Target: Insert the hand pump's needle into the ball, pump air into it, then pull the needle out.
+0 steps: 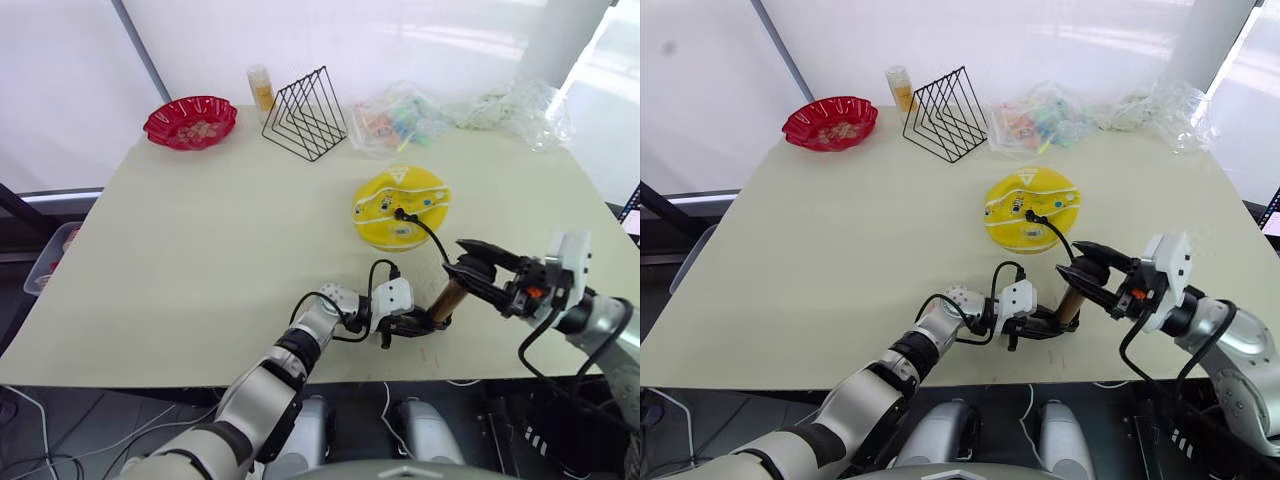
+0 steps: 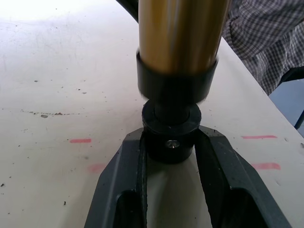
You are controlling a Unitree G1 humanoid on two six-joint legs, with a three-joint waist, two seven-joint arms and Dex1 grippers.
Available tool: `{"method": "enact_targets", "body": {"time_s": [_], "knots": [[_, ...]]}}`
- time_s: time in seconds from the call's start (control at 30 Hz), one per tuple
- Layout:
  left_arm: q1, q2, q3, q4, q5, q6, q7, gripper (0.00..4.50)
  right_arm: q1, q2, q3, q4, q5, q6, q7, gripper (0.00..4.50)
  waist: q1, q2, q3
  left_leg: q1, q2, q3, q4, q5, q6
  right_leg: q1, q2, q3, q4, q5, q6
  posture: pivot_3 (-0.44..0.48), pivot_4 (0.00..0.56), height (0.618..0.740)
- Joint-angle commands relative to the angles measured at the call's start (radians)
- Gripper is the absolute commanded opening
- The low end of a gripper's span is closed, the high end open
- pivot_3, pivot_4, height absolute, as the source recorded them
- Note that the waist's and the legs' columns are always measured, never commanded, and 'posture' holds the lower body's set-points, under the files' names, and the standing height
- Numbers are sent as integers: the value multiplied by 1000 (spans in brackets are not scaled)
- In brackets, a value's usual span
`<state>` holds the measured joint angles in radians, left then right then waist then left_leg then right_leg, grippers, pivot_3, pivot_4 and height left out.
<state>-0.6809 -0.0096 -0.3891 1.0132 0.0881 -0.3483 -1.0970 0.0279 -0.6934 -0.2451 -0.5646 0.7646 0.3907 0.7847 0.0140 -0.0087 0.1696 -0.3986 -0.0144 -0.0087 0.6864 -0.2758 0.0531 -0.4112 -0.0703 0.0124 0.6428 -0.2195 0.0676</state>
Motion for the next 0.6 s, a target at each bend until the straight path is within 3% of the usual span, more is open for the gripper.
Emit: {"method": "enact_targets", "body": {"time_s": [0.03,0.33,0.6], "knots": [[25,11,-27,65,44,43,-33,998,-74,-51,-155,-74,94,3,-39,1775,0,0,0,0,0,0,0,0,0,0,0,0,0,0,0,0,150,737],[40,13,-30,76,49,49,-44,998,-155,-199,-351,-70,358,150,-107,1775,1,0,0,-1,0,0,0,0,0,0,-1,0,0,0,0,0,150,737],[48,13,-31,77,50,47,-55,998,-284,-305,-423,-18,560,240,-204,1775,2,0,0,-1,0,0,0,0,0,0,-1,0,-1,0,0,0,150,737]]}}
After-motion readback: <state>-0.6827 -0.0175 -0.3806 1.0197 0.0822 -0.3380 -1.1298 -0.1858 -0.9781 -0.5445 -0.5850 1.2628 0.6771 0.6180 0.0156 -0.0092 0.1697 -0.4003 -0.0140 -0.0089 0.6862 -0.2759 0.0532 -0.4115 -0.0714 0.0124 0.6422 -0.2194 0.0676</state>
